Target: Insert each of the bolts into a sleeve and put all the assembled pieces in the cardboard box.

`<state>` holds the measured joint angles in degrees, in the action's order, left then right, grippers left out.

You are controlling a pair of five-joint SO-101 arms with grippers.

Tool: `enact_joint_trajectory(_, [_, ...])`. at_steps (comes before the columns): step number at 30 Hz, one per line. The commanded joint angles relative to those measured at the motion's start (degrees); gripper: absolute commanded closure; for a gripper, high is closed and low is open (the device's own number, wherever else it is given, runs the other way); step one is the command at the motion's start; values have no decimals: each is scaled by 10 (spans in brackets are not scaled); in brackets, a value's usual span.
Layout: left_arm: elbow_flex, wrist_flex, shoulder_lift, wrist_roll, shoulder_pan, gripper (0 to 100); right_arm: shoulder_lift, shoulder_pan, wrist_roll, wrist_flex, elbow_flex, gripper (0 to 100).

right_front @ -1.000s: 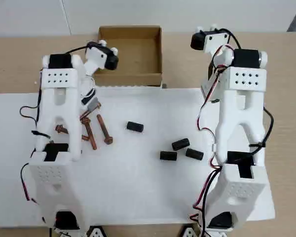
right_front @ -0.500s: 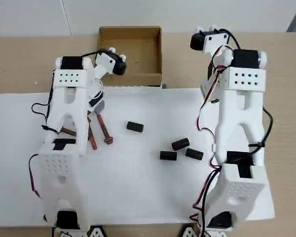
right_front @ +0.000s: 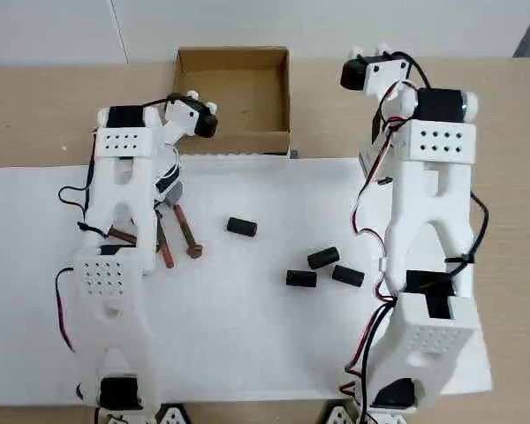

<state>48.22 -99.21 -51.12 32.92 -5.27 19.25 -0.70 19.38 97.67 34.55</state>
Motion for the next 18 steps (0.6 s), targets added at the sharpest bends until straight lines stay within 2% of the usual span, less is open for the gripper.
enact_joint_trajectory(1, [19,-4,6,3,-13,885,-36,-2,-4,4,9,995])
enact_joint_trajectory(5, [17,-4,5,3,-10,888,-36,0,-6,4,9,995])
enact_joint_trajectory(11, [16,9,3,3,-9,987,-36,0,-7,4,9,995])
enact_joint_trajectory(18, [22,4,-8,1,-2,995,-43,0,-7,6,9,995])
